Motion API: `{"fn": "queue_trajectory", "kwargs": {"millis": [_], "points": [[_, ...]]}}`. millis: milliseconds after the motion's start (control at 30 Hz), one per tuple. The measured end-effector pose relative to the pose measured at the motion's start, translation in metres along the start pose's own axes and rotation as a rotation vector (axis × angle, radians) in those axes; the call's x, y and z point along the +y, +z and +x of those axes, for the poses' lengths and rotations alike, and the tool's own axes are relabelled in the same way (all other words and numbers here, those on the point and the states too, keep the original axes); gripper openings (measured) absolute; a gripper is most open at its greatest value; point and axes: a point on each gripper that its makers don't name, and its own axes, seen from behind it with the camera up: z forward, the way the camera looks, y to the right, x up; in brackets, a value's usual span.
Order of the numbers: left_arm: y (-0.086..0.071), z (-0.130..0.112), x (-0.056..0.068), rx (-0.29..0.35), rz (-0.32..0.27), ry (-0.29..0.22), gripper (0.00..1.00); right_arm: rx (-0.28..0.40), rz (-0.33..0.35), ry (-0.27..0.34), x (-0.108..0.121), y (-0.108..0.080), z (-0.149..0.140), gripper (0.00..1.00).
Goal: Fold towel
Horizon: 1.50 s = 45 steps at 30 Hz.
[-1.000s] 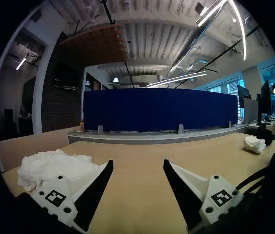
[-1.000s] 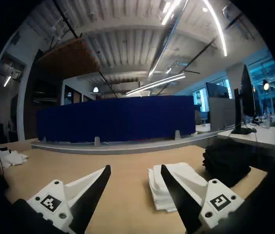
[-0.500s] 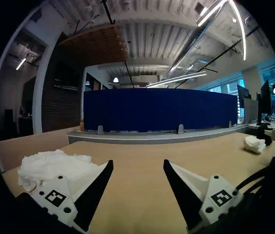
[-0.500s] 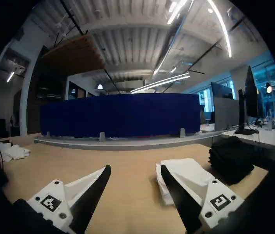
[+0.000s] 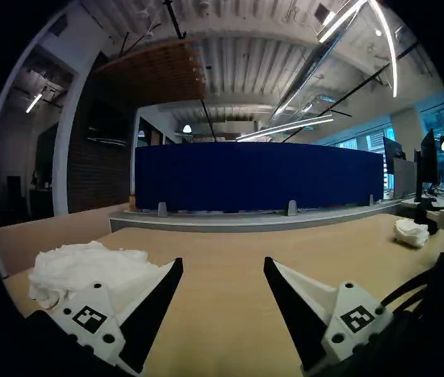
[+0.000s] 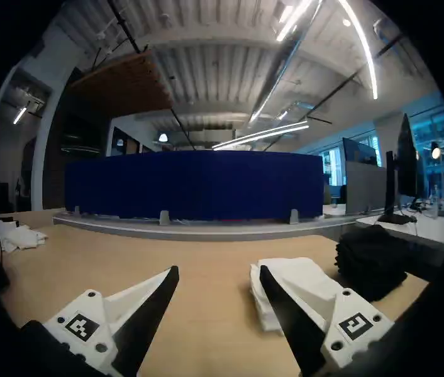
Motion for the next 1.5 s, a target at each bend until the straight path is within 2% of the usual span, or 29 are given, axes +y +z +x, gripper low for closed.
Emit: {"fn": "queue_trajectory", "kwargs": {"millis": [1500], "points": [[-0.0008,0.0014,-0.0011,0.000,0.000,-0.002,0.95,-0.001,0.000,0.001,0.0025,0.0010,-0.0029,1.00]]}}
